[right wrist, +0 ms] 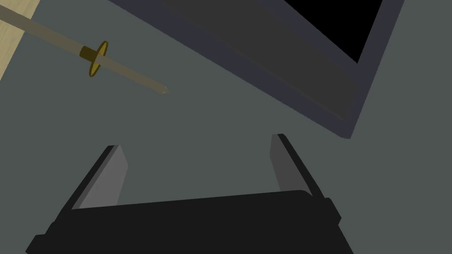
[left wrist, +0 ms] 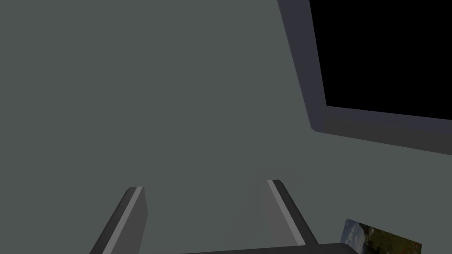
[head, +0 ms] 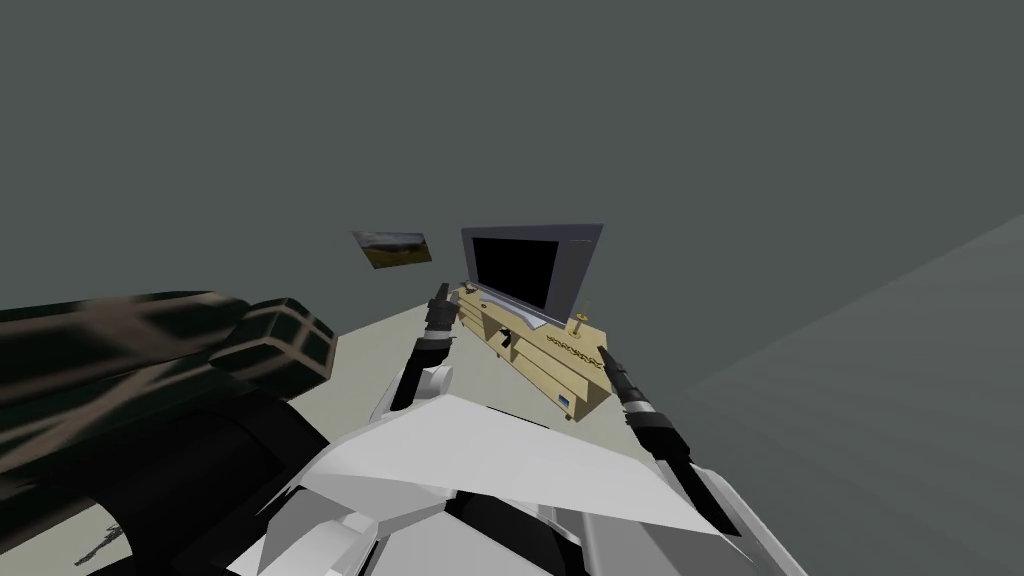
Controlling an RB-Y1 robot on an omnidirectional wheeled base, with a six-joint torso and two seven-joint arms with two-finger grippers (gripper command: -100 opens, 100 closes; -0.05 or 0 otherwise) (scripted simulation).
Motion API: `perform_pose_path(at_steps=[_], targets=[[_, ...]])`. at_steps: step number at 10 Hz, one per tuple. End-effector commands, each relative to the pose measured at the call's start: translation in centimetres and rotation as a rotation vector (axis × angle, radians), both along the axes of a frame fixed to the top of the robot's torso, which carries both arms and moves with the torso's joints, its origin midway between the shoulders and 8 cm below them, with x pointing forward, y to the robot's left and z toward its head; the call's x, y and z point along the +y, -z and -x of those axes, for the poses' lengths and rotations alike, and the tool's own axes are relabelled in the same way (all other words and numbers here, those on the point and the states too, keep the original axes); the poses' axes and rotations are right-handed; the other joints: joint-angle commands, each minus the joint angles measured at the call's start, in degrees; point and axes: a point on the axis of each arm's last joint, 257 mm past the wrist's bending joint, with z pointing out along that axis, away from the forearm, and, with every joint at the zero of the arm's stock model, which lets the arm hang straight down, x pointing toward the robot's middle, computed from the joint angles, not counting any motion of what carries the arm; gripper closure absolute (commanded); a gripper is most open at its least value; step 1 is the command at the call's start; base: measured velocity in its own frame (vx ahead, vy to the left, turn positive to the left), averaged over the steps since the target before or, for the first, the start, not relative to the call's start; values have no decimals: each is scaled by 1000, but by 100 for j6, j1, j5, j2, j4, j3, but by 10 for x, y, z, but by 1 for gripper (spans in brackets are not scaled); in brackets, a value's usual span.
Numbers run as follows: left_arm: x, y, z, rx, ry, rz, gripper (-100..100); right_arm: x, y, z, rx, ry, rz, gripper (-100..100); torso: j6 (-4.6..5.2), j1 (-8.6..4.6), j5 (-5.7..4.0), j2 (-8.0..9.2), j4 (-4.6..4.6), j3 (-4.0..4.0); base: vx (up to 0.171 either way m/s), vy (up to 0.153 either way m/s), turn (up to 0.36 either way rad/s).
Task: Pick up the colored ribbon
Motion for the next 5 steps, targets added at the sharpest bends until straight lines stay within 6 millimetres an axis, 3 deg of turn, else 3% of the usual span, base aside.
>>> perform_pose_path(at_steps=[1, 2, 3, 5], targets=[[0, 0, 0, 0, 0, 0, 0, -8, 15, 3, 37, -4, 48, -100, 0, 0, 0, 0, 0, 0, -26, -25, 52], [0, 0, 0, 0, 0, 0, 0, -18, 37, 4, 91, -7, 116, -100, 2, 3, 0, -2, 0, -1, -32, -23, 113], [0, 0, 0, 0, 0, 0, 0, -20, 38, 5, 96, -10, 128, -100, 0, 4, 0, -2, -1, -1, -24, -21, 46], [0, 0, 0, 0, 0, 0, 0, -35, 60, 8, 155, -17, 211, -100, 1, 5, 1, -4, -1, -2, -22, -18, 78]])
